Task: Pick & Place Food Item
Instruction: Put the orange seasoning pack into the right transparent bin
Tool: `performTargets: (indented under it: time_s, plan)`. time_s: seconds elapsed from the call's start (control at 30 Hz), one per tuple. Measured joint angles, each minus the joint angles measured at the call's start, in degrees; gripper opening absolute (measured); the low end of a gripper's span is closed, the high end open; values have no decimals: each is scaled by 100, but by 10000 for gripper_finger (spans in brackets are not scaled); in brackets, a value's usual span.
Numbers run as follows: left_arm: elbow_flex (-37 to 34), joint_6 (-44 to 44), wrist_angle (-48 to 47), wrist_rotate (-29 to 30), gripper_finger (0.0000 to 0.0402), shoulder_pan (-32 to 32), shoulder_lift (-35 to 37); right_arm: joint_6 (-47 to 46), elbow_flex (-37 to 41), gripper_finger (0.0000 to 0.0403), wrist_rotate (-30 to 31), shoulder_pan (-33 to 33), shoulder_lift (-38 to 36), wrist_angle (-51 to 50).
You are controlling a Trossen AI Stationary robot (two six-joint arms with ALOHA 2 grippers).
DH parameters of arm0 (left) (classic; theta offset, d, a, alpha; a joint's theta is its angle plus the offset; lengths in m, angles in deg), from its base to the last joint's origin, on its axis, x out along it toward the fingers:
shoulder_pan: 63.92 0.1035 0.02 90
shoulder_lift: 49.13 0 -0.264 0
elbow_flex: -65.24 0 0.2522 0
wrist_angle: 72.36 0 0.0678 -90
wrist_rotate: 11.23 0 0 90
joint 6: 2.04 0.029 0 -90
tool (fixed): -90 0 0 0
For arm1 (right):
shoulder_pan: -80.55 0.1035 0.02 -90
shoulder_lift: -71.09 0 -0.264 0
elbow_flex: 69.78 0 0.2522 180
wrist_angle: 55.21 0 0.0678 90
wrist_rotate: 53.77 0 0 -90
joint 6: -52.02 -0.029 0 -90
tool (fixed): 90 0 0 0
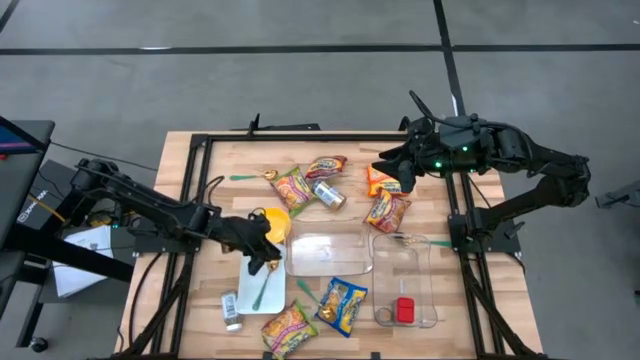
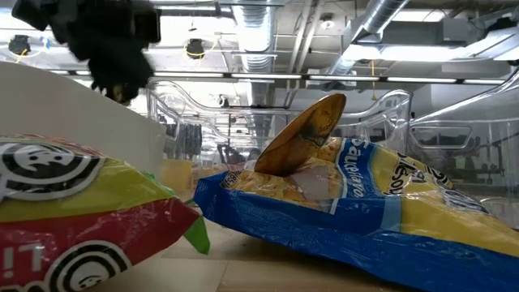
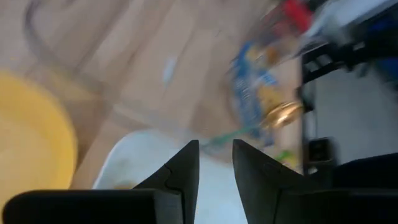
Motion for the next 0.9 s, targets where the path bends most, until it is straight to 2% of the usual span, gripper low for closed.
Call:
performTargets:
  time_s: [0.2,0.4,0.63,0.73,0.9]
  plan:
    - [2,64,795,384,92,9,397,0,0,219,0,0,0,-99]
    - [2,261,1796,1076,92,9,817,42,0,219,0,0,0,-124]
    - [18,1248,3466,1759,92,11,1047,60,0,219,0,-2,0,-122]
    - [205,1855,4074,1852,92,11,1042,59,0,219,0,0,0,-122]
    - [606,2814,4208,1850,92,11,1045,60,0,219,0,5,0,-122]
